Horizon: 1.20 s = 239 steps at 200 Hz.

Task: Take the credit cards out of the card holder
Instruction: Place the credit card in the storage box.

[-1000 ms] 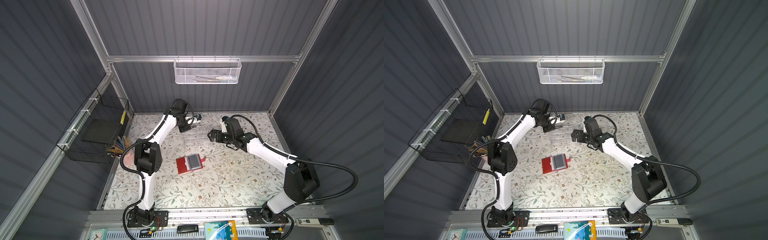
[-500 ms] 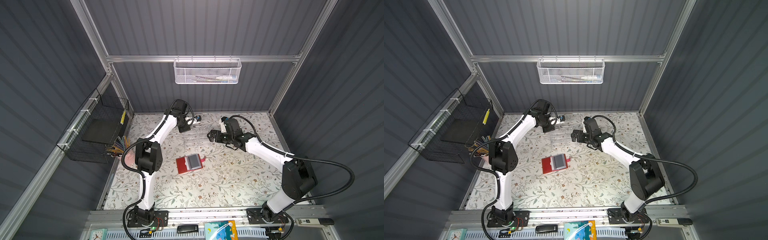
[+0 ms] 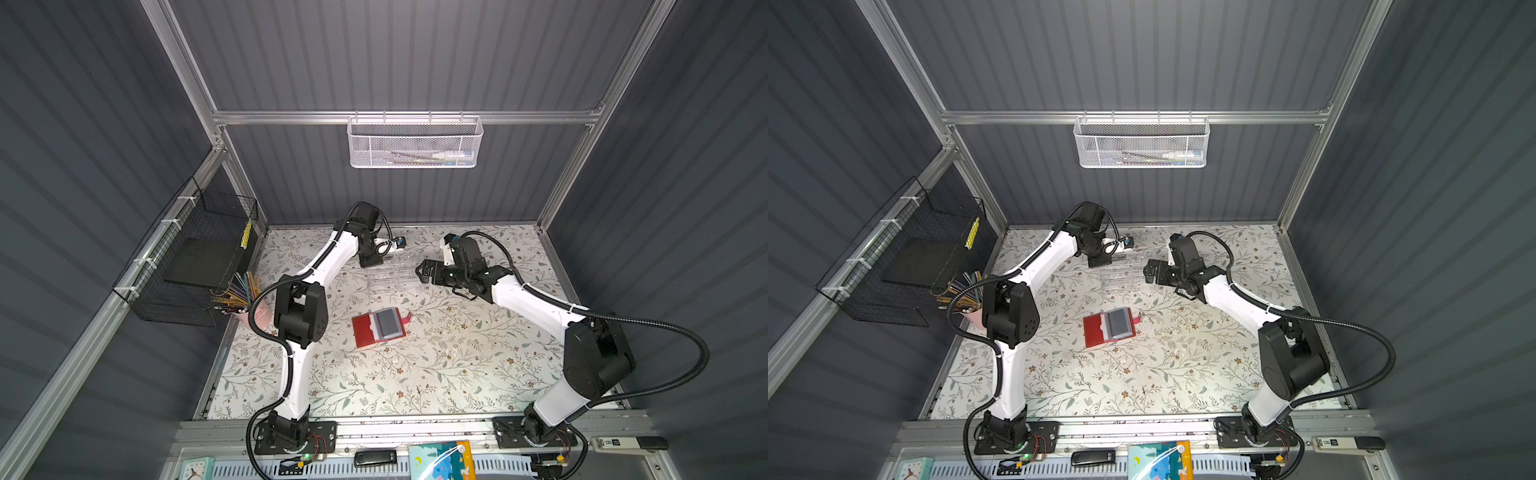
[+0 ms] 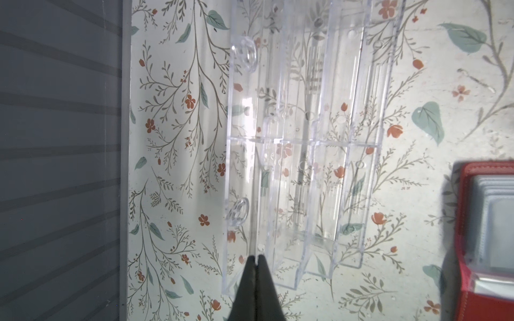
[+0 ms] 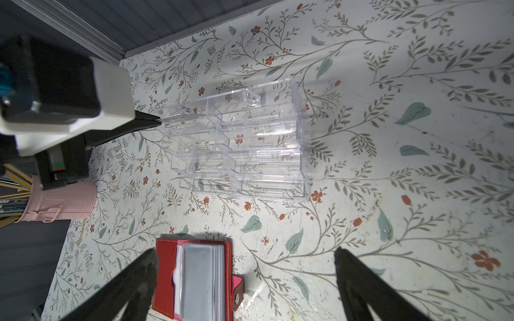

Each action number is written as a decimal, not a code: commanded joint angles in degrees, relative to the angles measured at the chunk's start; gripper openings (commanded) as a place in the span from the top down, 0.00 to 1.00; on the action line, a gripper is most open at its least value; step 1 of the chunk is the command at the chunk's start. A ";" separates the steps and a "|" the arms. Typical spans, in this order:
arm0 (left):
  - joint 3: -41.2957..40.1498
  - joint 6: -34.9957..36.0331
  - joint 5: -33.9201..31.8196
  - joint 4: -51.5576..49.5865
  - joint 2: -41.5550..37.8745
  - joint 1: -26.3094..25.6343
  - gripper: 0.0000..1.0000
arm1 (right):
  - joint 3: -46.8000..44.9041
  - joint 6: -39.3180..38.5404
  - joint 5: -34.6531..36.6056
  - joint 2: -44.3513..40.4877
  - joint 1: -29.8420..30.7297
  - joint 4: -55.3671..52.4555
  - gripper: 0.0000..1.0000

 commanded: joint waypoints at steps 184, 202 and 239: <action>-1.70 12.27 -3.27 -1.29 0.30 -1.43 0.89 | -1.70 0.13 -1.81 -0.74 -0.88 1.95 0.01; -1.80 12.27 -3.47 -0.81 0.10 -1.43 0.80 | -1.78 0.20 -1.96 -0.81 -0.93 2.15 0.01; -1.53 12.31 -3.56 -0.01 0.03 -1.52 0.77 | -2.14 0.23 -2.07 -0.99 -0.93 2.31 0.01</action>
